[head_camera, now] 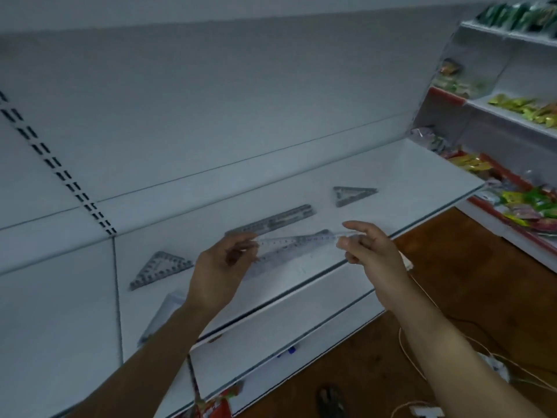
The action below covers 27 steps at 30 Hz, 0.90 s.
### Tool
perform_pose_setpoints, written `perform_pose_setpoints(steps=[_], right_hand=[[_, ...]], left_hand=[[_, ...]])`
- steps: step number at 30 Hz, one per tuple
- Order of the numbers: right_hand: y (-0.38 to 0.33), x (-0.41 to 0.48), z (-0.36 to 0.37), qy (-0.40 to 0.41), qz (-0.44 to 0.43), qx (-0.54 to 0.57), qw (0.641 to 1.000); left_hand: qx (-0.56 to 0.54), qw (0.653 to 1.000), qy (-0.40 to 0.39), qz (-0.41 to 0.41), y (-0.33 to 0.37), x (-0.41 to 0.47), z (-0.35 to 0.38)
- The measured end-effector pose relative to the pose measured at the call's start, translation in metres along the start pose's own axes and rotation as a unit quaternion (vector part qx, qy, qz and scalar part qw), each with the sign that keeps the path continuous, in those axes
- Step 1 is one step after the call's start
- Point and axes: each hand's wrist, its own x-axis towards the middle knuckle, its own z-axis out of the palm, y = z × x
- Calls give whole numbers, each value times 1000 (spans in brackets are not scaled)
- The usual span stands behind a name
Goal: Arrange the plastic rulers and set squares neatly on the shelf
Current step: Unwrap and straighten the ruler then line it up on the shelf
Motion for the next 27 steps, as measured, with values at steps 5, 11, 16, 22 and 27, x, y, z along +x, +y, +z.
perform_pose_setpoints(steps=[5,11,16,22,27], right_hand=[[-1,48,-5,-96,-9,2,995],[3,92,-17,-214,-52,-81,972],[11,116,-39,-284,-169,-226,917],[23,136,-46,-286,-351,-365,813],[30,141,-41,-307,-357,-394,789]], left_hand=[[175,977,4,119,-1,1,5],[333,936,43,108,0,-2,17],[407,910,34,68,8,-4,20],[439,897,-5,59,0,4,16],[411,909,-36,62,-14,4,11]])
